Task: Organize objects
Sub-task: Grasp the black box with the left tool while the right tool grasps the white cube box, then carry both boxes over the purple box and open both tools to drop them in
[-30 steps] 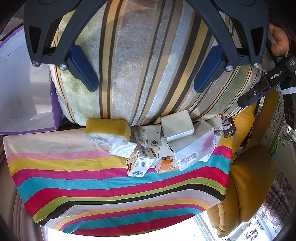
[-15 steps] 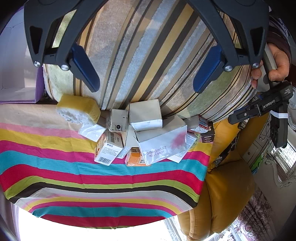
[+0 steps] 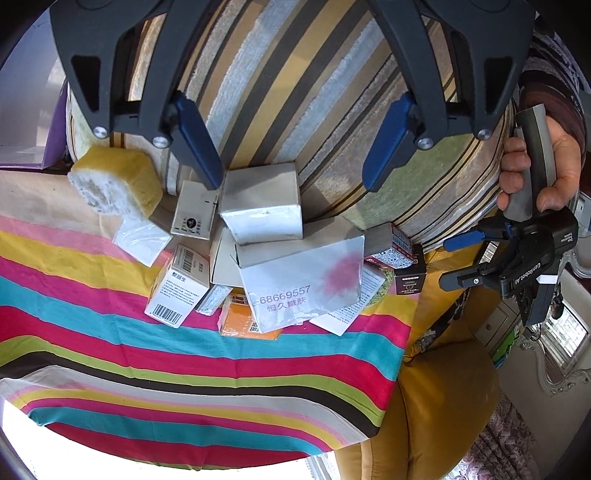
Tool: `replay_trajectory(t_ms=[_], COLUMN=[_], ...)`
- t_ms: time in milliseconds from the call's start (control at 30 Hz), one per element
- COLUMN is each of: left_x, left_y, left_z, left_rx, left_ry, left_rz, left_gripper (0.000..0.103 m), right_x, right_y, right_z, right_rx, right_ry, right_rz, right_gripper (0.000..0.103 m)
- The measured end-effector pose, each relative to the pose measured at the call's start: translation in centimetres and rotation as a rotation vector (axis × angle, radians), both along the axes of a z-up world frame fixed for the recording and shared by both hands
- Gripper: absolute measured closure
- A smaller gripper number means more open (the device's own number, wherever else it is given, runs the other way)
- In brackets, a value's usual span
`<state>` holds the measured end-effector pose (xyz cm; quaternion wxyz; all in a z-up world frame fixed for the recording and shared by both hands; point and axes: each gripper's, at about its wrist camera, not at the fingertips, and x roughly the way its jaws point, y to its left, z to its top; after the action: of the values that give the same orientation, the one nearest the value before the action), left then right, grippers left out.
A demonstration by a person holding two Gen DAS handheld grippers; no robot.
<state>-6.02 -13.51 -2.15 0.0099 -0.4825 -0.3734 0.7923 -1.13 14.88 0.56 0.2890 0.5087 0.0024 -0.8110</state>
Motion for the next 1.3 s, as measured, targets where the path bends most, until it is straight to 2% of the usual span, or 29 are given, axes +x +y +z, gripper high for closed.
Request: replay_trajectory(t_ms=[333, 367, 433, 500, 733, 767, 800, 833, 933, 1000, 1067, 1100, 1133, 1233, 1300], left_x=[-3.2, -3.5, -3.8, -4.0, -3.3, -3.1, -3.0, -2.7, -2.5, -2.3, -1.8, -1.5, -1.3, -0.4, 0.0], left_y=[-0.1, -0.2, -0.1, 0.2, 1.1, 1.2, 1.5, 1.6, 2.3, 2.6, 2.5, 2.6, 2.7, 3.1, 3.6], left_z=[-2.2, -2.4, -2.8, -3.0, -2.2, -2.0, -1.8, -1.6, -1.2, -0.9, -0.5, -0.3, -0.1, 0.4, 1.0], left_rx=[0.059, 0.064, 0.058, 0.062, 0.065, 0.063, 0.055, 0.050, 0.036, 0.023, 0.011, 0.003, -0.005, -0.050, -0.088], left_ry=[-0.072, -0.079, -0.097, -0.101, -0.054, -0.043, -0.034, -0.024, -0.005, 0.005, 0.023, 0.031, 0.037, 0.064, 0.088], left_rz=[0.014, 0.015, 0.015, 0.007, -0.009, -0.012, -0.014, -0.015, -0.027, -0.029, -0.031, -0.032, -0.032, -0.027, -0.024], left_gripper=[0.009, 0.012, 0.026, 0.051, 0.062, 0.063, 0.063, 0.063, 0.063, 0.063, 0.063, 0.063, 0.063, 0.063, 0.063], right_x=[-1.4, -1.4, -1.6, -1.8, -1.2, -1.2, -1.1, -1.0, -1.0, -1.1, -1.2, -1.2, -1.2, -1.2, -1.4], right_y=[-0.9, -1.0, -1.2, -1.3, -1.2, -1.2, -1.2, -1.2, -1.3, -1.3, -1.3, -1.3, -1.4, -2.0, -2.6], right_z=[-0.7, -0.7, -0.9, -1.0, -0.8, -0.7, -0.7, -0.7, -0.7, -0.7, -0.8, -0.6, -0.4, 0.3, 0.3], right_rx=[0.049, 0.053, 0.063, 0.075, 0.074, 0.070, 0.070, 0.072, 0.072, 0.076, 0.089, 0.096, 0.101, 0.143, 0.159], right_ry=[-0.005, -0.006, -0.011, -0.010, 0.013, 0.015, 0.015, 0.016, 0.014, 0.007, -0.006, 0.003, 0.014, 0.045, 0.033], right_rz=[-0.007, -0.004, 0.001, 0.000, 0.009, 0.013, 0.017, 0.017, 0.020, 0.017, 0.000, -0.013, -0.020, -0.039, -0.055], right_gripper=[0.024, 0.026, 0.035, 0.042, 0.047, 0.052, 0.064, 0.067, 0.067, 0.067, 0.055, 0.043, 0.035, 0.025, 0.024])
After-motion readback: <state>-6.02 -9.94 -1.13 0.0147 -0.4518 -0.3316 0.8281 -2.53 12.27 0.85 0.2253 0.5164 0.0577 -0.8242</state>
